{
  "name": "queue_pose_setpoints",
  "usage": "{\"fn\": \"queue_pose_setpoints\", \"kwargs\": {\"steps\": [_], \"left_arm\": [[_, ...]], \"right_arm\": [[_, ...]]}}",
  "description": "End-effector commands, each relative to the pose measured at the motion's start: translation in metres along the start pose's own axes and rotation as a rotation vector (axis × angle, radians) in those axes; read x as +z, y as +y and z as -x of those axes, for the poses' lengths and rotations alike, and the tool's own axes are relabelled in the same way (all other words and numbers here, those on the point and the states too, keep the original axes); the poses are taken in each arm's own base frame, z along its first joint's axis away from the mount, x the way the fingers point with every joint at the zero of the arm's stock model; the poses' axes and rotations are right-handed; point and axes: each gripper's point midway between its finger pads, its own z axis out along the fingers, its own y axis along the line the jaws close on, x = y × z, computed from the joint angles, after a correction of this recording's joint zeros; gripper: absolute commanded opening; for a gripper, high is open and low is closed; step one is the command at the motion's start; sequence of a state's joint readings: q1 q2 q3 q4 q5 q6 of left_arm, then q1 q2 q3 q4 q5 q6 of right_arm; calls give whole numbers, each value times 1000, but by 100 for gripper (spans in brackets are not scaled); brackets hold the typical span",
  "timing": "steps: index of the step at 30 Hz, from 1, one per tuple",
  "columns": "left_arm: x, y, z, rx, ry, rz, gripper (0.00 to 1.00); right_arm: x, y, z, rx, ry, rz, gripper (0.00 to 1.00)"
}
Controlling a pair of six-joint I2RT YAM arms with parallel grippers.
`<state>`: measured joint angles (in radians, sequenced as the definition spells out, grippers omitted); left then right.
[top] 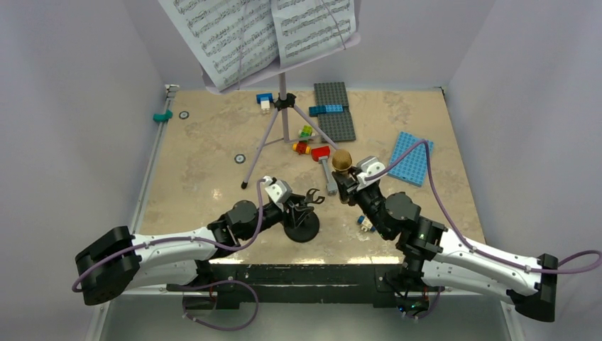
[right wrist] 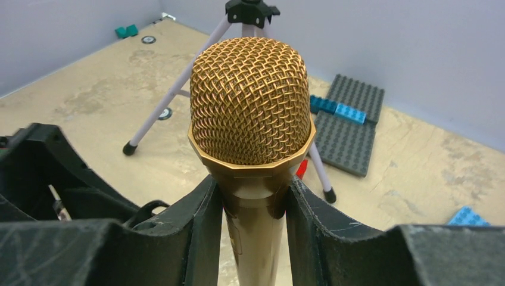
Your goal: Pack up the instrument practice props
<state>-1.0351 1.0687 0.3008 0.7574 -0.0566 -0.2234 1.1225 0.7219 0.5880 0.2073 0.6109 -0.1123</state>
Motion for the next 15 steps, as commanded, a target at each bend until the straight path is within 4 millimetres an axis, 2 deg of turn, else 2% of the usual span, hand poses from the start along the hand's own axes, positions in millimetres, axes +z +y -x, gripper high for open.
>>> {"fn": "queue_pose_setpoints", "kwargs": {"steps": [1, 10, 12, 13, 15], "left_arm": [[-4, -6, -17, -76, 119, -2, 55], [-6, -6, 42, -101, -34, 25, 86], [-10, -4, 54, -107, -63, 45, 91], [-13, -2, 59, -116, -79, 59, 99], [-21, 2, 70, -149, -111, 85, 100]], "right_arm": [[-9, 1, 4, 120, 53, 8, 0], [-24, -2, -7, 201, 70, 20, 0], [-28, 2, -12, 223, 100, 38, 0], [-30, 4, -13, 241, 114, 52, 0], [-36, 16, -13, 284, 140, 125, 0]]}}
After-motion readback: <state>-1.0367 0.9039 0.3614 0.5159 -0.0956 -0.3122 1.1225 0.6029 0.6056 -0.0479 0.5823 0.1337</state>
